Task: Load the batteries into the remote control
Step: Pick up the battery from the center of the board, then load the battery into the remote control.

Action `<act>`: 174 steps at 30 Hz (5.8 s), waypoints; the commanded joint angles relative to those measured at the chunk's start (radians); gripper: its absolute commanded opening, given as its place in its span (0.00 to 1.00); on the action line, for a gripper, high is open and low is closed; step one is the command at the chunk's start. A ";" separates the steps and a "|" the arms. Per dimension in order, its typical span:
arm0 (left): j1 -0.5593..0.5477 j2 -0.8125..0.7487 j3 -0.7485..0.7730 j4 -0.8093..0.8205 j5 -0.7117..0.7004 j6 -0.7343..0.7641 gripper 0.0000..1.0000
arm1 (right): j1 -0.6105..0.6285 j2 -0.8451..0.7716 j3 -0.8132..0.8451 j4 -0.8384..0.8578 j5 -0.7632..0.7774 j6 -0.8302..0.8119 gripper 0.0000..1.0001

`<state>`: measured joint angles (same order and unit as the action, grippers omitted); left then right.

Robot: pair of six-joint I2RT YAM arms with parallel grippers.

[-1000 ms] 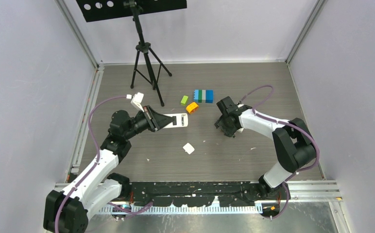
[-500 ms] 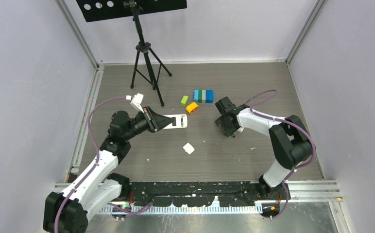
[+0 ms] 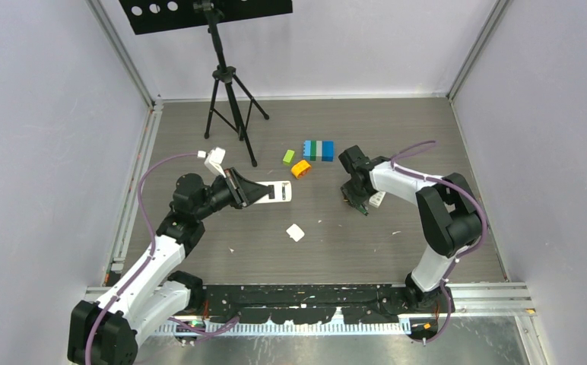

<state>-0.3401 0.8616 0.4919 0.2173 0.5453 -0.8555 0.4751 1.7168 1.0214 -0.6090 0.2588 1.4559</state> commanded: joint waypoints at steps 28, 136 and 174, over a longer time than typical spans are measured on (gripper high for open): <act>0.004 0.086 0.027 0.086 0.016 -0.028 0.00 | 0.157 -0.002 0.000 -0.219 -0.025 -0.610 0.29; -0.008 0.516 0.068 0.350 0.323 -0.316 0.00 | 0.226 -0.330 0.022 0.140 -0.541 -0.527 0.03; -0.008 0.556 0.076 0.352 0.325 -0.317 0.00 | 0.226 -0.298 0.014 0.214 -0.551 -0.567 0.26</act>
<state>-0.3470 1.4212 0.5507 0.5060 0.8558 -1.1709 0.6975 1.4040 1.0386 -0.4538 -0.2703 0.8886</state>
